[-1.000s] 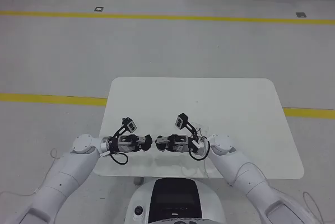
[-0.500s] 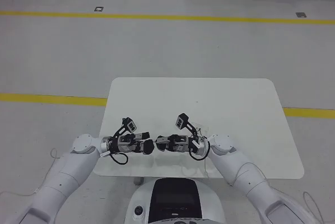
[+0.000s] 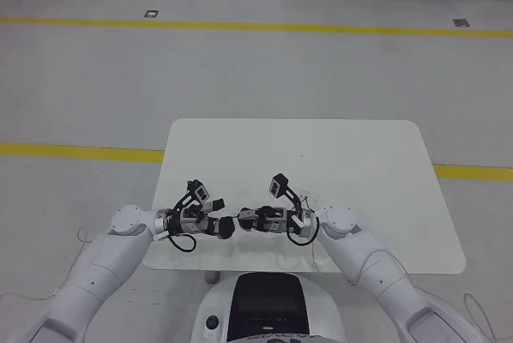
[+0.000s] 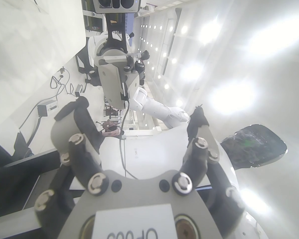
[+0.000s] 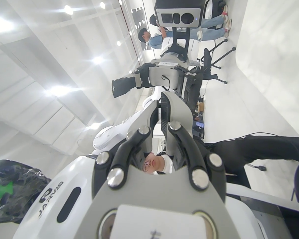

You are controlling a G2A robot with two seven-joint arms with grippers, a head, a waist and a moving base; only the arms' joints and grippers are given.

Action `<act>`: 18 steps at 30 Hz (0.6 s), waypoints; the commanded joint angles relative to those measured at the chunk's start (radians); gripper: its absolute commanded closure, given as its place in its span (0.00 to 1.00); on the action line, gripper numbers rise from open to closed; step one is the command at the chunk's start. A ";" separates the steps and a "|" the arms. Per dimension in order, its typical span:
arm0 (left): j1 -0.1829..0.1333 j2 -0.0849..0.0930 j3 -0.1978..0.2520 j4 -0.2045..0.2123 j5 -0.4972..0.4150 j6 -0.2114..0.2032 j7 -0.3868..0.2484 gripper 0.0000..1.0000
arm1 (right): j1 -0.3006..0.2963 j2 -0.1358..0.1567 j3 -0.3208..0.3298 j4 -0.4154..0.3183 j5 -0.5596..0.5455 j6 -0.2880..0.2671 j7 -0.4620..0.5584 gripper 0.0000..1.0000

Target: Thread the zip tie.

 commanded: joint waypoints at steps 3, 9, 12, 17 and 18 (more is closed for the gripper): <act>0.000 0.000 0.000 0.000 0.000 0.000 0.000 0.51 | -0.001 0.000 0.000 -0.003 -0.004 0.005 -0.003 1.00; 0.000 0.000 0.000 0.000 0.000 0.000 0.000 0.55 | -0.001 0.001 0.000 -0.005 -0.005 0.007 -0.002 1.00; 0.000 0.000 0.000 0.000 0.000 0.000 0.000 0.57 | -0.002 0.001 0.000 -0.007 -0.007 0.005 -0.001 1.00; 0.000 0.000 0.000 0.000 0.000 0.000 0.000 0.62 | -0.004 0.002 0.000 -0.010 -0.013 0.004 0.003 1.00; 0.000 0.000 0.000 0.000 0.000 0.000 0.000 0.62 | -0.005 0.002 0.000 -0.011 -0.014 0.004 0.003 1.00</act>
